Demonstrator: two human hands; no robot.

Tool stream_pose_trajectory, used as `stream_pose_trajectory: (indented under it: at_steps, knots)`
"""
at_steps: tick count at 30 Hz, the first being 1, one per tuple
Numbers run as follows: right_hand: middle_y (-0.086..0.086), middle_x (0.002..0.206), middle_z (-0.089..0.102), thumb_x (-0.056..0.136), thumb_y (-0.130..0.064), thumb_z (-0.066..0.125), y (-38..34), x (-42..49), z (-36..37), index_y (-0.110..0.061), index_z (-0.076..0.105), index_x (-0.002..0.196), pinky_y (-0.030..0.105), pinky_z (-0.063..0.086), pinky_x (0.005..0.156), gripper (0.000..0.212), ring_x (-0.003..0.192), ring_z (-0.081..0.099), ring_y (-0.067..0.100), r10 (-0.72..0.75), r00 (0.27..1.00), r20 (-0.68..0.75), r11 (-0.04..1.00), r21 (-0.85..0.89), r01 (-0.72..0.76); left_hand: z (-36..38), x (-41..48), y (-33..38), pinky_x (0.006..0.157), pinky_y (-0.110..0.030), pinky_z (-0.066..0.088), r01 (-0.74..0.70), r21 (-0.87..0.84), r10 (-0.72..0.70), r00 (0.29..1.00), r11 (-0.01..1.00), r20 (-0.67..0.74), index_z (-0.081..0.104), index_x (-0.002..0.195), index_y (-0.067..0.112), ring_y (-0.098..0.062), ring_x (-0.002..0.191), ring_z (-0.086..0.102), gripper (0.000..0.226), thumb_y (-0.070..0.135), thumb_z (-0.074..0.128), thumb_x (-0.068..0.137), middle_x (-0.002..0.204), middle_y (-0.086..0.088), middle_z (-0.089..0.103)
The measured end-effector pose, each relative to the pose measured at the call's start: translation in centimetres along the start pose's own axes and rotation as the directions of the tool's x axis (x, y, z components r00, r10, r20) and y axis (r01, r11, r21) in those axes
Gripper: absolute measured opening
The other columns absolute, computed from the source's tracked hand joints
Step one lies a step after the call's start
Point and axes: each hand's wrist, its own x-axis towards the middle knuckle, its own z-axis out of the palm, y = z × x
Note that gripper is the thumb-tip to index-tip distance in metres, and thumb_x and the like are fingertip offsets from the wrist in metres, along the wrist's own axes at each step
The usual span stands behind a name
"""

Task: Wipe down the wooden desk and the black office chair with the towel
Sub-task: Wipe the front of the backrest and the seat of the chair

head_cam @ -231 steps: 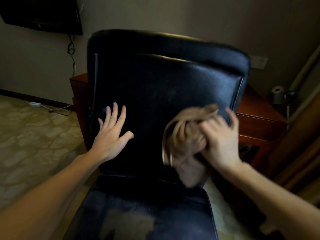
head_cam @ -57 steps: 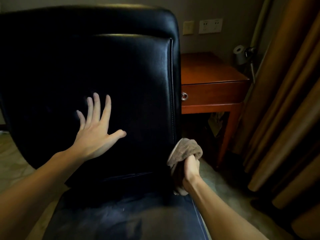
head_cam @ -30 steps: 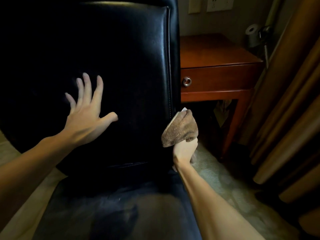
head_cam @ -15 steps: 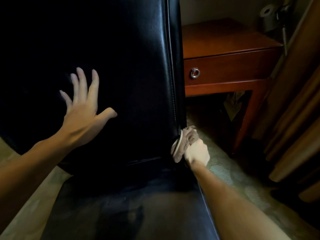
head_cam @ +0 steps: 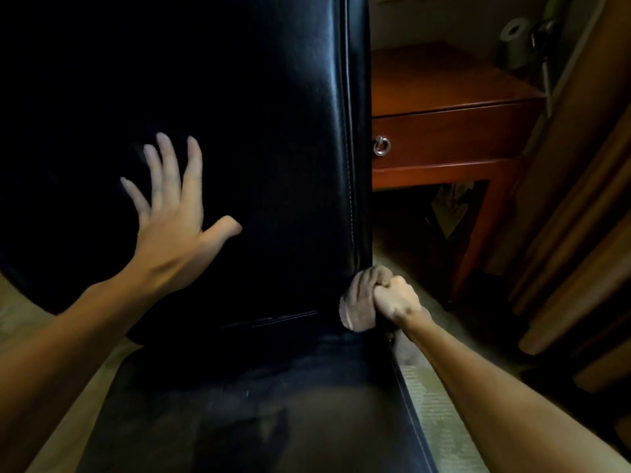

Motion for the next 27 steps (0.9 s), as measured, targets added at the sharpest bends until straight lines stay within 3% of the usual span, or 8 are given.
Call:
stream_pose_trajectory:
  at_steps: [4, 7, 10, 11, 12, 16, 24, 27]
  knots:
    - [0.018, 0.111, 0.071, 0.08, -0.039, 0.046, -2.6, -2.4, -1.4, -0.008, 0.067, 0.107, 0.041, 0.053, 0.088, 0.046, 0.106, 0.066, 0.038, -0.006, 0.996, -0.092, 0.954, 0.297, 0.033, -0.3, -0.3, -0.5, 0.117, -0.057, -0.021, 0.026, -0.016, -0.026, 1.0, 1.0, 0.008, -0.014, 0.162, 0.027, -0.021, 0.151, -0.032, 0.113, 0.067, 0.039, 0.071, 0.167, -0.009, -0.028]
    - [0.024, 0.104, 0.072, 0.093, -0.007, 0.044, -4.3, -2.9, -1.4, 0.003, 0.069, 0.1, 0.053, 0.054, 0.093, 0.028, 0.105, 0.068, 0.04, -0.011, 0.971, -0.238, 0.803, 0.577, 0.15, -0.3, -0.4, -0.4, 0.117, -0.055, -0.023, 0.033, -0.014, -0.033, 0.999, 0.999, 0.019, -0.017, 0.161, 0.029, -0.015, 0.147, -0.036, 0.112, 0.067, 0.038, 0.071, 0.167, -0.007, -0.03]
    - [0.014, 0.11, 0.07, 0.101, -0.006, 0.027, -6.1, -4.0, -3.6, -0.013, 0.057, 0.107, 0.031, 0.058, 0.075, 0.031, 0.083, 0.069, 0.018, 0.164, 0.881, -0.444, 0.702, 0.68, 0.212, -0.6, -0.4, -0.1, 0.116, -0.053, -0.024, 0.032, -0.016, -0.032, 0.998, 0.999, 0.045, -0.02, 0.16, 0.032, -0.01, 0.141, -0.042, 0.111, 0.066, 0.039, 0.073, 0.166, -0.004, -0.032]
    - [0.012, 0.118, 0.068, 0.104, -0.017, 0.029, -6.6, -3.9, -3.8, -0.022, 0.054, 0.105, 0.023, 0.057, 0.067, 0.025, 0.079, 0.067, 0.01, 0.163, 0.96, -0.225, 0.389, 0.91, 0.147, -0.7, -0.4, -0.1, 0.116, -0.053, -0.025, 0.031, -0.019, -0.03, 0.998, 0.999, 0.055, -0.021, 0.159, 0.032, -0.009, 0.14, -0.044, 0.11, 0.065, 0.041, 0.074, 0.165, -0.003, -0.033]
    - [0.009, 0.122, 0.067, 0.105, -0.024, 0.036, -6.5, -3.8, -3.8, -0.027, 0.053, 0.103, 0.018, 0.055, 0.061, 0.017, 0.081, 0.067, 0.006, 0.069, 0.981, -0.183, 0.379, 0.914, 0.144, -0.7, -0.4, -0.1, 0.116, -0.053, -0.025, 0.031, -0.023, -0.03, 0.998, 0.999, 0.061, -0.021, 0.159, 0.033, -0.009, 0.139, -0.045, 0.11, 0.063, 0.042, 0.075, 0.165, -0.002, -0.034]
    - [0.012, 0.119, 0.067, 0.108, -0.019, 0.044, -4.5, -3.7, -2.2, -0.006, 0.059, 0.129, 0.019, 0.055, 0.068, 0.029, 0.112, 0.068, 0.021, -0.014, 0.982, -0.186, 0.644, 0.75, 0.151, -0.4, -0.3, 0.1, 0.116, -0.054, -0.026, 0.041, -0.022, -0.04, 0.998, 0.999, 0.047, -0.022, 0.159, 0.032, -0.011, 0.141, -0.044, 0.11, 0.062, 0.042, 0.075, 0.165, -0.003, -0.035]
    - [0.014, 0.1, 0.072, 0.09, -0.033, 0.056, -3.3, -4.4, 2.3, -0.022, 0.056, 0.095, 0.034, 0.049, 0.079, 0.012, 0.095, 0.068, 0.038, -0.043, 0.98, -0.196, 0.999, 0.01, 0.046, 0.1, -0.1, -0.6, 0.114, -0.054, -0.026, 0.017, -0.011, -0.017, 1.0, 1.0, 0.011, -0.02, 0.159, 0.031, -0.011, 0.143, -0.041, 0.11, 0.062, 0.046, 0.076, 0.166, -0.005, -0.031]
    - [0.011, 0.108, 0.07, 0.099, -0.034, 0.051, -4.7, -4.8, 1.4, -0.015, 0.061, 0.108, 0.038, 0.054, 0.088, 0.024, 0.098, 0.067, 0.033, 0.114, 0.986, -0.117, 0.897, 0.439, -0.052, -0.1, -0.4, -0.3, 0.115, -0.055, -0.026, 0.029, -0.015, -0.028, 0.999, 0.999, 0.019, -0.022, 0.159, 0.032, -0.016, 0.147, -0.039, 0.11, 0.062, 0.044, 0.076, 0.166, -0.005, -0.033]
